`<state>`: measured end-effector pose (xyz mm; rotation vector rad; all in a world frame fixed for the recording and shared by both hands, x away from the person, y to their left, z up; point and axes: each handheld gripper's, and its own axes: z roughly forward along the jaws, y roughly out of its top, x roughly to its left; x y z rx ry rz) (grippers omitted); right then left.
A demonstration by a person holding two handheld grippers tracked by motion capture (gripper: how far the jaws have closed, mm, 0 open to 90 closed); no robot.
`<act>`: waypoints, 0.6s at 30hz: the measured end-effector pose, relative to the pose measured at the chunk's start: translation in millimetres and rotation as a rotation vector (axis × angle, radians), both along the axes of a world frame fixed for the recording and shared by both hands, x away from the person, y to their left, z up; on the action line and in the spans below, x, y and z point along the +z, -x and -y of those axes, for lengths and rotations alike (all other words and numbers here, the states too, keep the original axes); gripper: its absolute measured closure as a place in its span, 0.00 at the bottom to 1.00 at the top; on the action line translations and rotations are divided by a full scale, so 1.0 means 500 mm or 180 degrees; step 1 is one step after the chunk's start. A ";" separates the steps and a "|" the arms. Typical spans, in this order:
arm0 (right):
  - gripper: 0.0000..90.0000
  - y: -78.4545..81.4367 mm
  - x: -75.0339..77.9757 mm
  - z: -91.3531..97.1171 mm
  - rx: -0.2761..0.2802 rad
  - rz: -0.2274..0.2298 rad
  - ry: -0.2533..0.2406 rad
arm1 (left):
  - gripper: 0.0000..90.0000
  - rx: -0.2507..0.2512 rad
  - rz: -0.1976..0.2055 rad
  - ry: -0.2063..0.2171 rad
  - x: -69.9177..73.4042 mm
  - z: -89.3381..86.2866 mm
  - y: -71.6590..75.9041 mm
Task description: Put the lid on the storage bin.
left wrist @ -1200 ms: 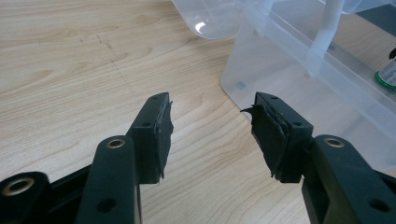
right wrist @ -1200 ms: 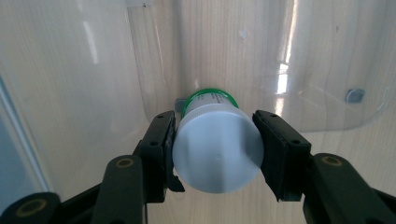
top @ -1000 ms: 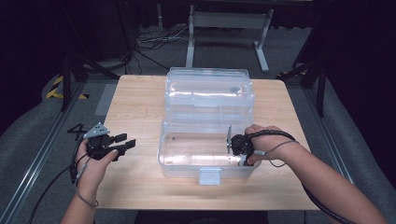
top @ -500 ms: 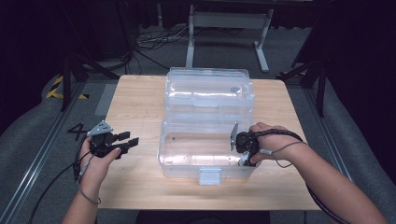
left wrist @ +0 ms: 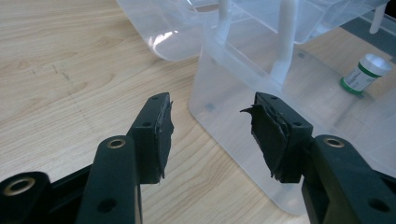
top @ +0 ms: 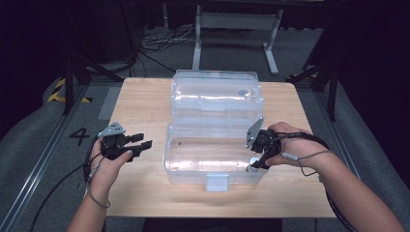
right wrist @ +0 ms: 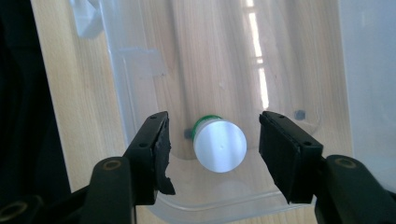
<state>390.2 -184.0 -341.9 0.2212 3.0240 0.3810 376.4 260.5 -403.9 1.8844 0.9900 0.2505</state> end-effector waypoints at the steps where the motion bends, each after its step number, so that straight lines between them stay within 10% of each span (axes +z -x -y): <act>1: 0.50 0.000 0.001 0.001 -0.0008 0.0007 -0.0049 | 0.54 -0.0018 0.0001 -0.0006 0.002 0.002 -0.001; 18: 0.61 -0.002 0.039 0.041 -0.0406 0.0079 -0.1008 | 0.56 -0.0490 0.0062 0.0109 0.052 0.068 0.019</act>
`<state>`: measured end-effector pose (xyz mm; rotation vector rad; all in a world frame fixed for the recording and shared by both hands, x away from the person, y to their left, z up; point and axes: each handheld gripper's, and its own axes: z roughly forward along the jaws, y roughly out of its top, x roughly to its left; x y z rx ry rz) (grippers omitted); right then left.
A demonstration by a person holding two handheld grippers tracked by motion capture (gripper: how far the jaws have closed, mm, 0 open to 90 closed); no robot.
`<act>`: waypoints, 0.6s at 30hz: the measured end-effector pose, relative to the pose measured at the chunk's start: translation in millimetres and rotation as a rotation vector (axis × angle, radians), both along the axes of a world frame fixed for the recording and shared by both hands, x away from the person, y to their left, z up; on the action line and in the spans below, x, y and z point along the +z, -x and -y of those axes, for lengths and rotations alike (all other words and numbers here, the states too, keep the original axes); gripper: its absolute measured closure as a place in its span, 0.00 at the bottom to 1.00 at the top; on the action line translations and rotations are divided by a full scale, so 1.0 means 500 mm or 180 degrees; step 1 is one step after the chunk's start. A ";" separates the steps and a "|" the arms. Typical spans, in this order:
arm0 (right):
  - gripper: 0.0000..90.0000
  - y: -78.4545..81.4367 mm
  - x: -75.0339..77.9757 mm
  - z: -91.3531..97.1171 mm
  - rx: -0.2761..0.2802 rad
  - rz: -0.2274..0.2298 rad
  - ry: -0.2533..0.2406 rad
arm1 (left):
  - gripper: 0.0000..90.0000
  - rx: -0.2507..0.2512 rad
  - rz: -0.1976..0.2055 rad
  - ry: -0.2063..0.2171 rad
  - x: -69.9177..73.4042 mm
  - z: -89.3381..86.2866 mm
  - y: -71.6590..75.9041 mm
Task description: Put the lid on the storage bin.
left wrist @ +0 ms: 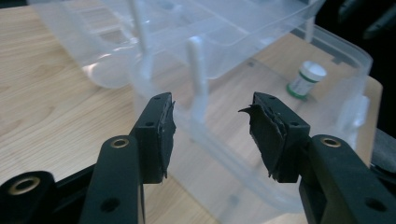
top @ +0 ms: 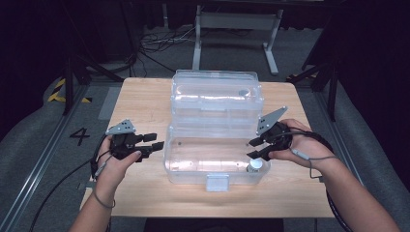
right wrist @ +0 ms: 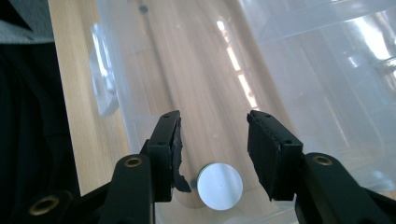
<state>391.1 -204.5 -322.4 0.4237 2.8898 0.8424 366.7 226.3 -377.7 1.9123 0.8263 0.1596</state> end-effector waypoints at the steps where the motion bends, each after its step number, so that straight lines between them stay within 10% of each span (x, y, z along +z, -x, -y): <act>1: 0.62 -0.002 0.003 0.003 -0.0024 0.0002 -0.0055 | 0.56 -0.0041 -0.0003 0.0000 0.002 0.006 0.002; 18: 0.60 -0.025 0.037 0.023 -0.0208 0.0042 -0.0407 | 0.55 -0.0567 -0.0073 -0.0274 0.015 0.085 0.022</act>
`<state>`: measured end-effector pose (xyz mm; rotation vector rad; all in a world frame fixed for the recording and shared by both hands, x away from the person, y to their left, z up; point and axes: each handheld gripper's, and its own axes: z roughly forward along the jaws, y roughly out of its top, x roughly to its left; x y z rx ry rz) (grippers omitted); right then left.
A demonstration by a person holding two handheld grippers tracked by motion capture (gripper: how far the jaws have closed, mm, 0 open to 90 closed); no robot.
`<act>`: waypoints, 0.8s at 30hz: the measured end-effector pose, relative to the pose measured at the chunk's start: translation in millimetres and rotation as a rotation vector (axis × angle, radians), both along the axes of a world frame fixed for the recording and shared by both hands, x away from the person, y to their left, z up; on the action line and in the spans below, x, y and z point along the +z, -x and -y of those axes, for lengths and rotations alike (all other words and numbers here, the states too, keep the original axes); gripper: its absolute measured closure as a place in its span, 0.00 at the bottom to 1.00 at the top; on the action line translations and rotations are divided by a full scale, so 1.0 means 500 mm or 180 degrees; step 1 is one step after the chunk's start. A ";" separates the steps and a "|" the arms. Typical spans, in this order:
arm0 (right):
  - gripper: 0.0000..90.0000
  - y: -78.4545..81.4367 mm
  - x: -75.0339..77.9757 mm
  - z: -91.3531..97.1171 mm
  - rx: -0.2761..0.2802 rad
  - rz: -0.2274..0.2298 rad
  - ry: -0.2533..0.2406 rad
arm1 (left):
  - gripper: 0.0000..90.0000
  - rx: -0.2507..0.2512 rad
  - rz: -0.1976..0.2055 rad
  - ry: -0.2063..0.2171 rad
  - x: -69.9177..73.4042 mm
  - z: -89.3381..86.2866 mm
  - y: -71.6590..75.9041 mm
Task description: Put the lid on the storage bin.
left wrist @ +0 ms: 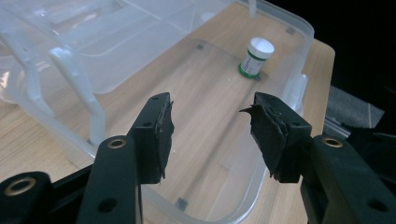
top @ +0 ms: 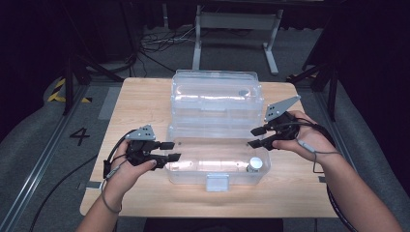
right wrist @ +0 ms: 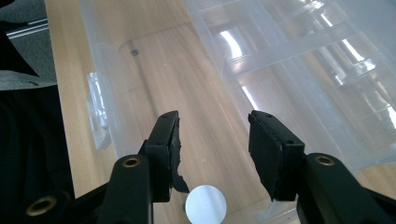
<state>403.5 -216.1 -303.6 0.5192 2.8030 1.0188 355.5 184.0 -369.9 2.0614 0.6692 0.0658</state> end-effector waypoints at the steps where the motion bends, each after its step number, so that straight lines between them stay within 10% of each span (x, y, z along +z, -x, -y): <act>1: 0.59 -0.002 0.002 0.001 -0.0009 0.0011 -0.0009 | 0.54 -0.0025 -0.0008 -0.0044 0.000 0.005 0.001; 11: 0.54 -0.016 0.016 0.015 -0.0191 -0.0232 -0.0160 | 0.55 -0.0351 -0.0037 -0.0407 0.000 0.050 0.005; 24: 0.41 -0.030 0.031 0.027 -0.0249 -0.0087 -0.0501 | 0.55 -0.0668 -0.0147 -0.0716 -0.023 0.093 0.008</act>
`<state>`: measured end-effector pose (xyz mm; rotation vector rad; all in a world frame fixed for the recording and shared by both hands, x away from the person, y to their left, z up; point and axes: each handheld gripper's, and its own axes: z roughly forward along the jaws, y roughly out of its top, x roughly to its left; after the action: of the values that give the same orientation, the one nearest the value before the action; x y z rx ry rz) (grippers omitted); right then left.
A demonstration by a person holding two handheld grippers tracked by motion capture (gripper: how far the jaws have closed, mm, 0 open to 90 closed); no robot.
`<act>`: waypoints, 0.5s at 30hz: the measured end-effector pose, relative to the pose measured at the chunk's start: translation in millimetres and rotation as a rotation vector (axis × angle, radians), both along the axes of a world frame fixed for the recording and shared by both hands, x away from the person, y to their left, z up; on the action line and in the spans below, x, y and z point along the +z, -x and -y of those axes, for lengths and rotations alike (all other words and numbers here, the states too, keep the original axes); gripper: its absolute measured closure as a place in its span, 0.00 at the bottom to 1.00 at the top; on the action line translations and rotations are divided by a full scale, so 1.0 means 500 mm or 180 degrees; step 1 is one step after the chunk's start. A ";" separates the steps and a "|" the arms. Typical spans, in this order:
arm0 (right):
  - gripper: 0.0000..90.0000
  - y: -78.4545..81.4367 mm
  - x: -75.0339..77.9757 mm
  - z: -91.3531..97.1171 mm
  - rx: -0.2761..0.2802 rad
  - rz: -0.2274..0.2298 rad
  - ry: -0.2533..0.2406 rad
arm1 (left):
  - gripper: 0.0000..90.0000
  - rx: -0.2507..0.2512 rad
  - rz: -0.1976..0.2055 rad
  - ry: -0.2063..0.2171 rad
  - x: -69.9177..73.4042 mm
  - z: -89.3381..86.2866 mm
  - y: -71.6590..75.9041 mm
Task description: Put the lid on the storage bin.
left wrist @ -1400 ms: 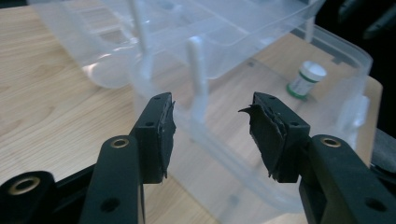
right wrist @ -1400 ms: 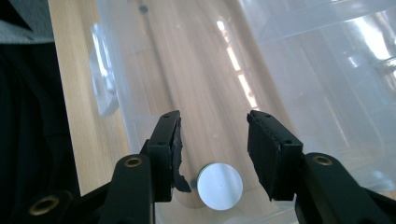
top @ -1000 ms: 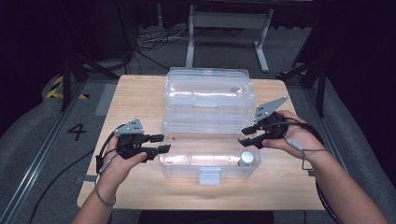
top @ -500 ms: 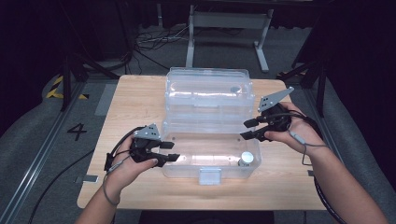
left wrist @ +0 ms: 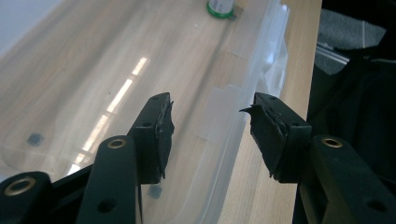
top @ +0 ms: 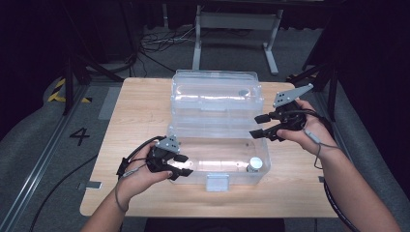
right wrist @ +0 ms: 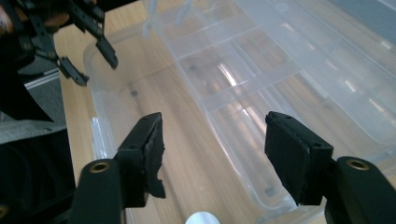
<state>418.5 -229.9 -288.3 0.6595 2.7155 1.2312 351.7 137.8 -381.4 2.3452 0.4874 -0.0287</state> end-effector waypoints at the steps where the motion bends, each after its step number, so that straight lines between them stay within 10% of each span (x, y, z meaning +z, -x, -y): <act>1: 0.39 -0.002 0.000 0.001 -0.0022 -0.0020 -0.0042 | 0.55 -0.0022 -0.0011 -0.0024 -0.002 0.002 0.000; 15: 0.36 -0.016 0.009 -0.004 -0.0064 0.0000 -0.0216 | 0.68 -0.0213 0.0001 -0.0378 -0.022 0.025 0.005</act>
<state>426.7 -227.7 -283.6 0.6922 2.6706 1.3240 348.9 125.2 -392.4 2.4771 0.4206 -0.0314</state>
